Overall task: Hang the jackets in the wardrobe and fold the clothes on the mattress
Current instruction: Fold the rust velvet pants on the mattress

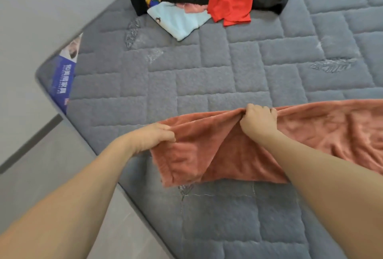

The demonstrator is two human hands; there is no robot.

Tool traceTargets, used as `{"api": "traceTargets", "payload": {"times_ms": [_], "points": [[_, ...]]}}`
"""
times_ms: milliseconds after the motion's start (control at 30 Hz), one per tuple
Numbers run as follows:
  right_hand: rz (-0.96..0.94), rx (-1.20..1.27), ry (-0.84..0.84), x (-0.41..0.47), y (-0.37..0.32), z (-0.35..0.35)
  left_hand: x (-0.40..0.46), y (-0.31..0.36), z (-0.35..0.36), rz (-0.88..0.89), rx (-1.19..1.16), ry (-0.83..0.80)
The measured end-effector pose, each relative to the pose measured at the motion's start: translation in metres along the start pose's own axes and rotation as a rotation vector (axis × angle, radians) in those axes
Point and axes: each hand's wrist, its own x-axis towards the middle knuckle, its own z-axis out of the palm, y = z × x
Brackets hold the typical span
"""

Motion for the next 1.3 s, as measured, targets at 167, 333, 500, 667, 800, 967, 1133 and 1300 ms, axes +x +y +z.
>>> {"api": "traceTargets", "payload": {"times_ms": [167, 333, 500, 667, 800, 967, 1133, 1300], "points": [[-0.012, -0.038, 0.268, -0.011, -0.017, 0.016, 0.035, -0.034, -0.027, 0.015, 0.438, 0.385], [-0.496, 0.131, 0.265, -0.101, -0.067, 0.052, 0.061, -0.046, -0.013, 0.123, 0.47, 0.471], [-0.389, -0.042, 0.092, -0.125, -0.103, 0.095, 0.065, -0.047, -0.019, 0.098, 0.572, 0.483], [-0.265, 0.069, 0.155, -0.101, -0.12, 0.075, 0.052, -0.021, -0.021, 0.09, 0.363, 0.313], [-0.111, 0.752, 0.0, -0.086, -0.094, 0.057, 0.036, 0.023, -0.021, 0.082, -0.024, 0.106], [0.157, 1.958, -0.295, -0.083, -0.039, 0.018, 0.029, 0.111, 0.012, 0.136, -0.411, -0.138], [0.387, 1.845, -0.1, -0.104, 0.057, -0.009, 0.043, 0.207, 0.098, 0.404, 0.039, -0.103], [0.347, 1.919, 0.096, -0.133, 0.163, -0.032, 0.062, 0.302, 0.203, 0.618, 0.443, -0.003]]}}
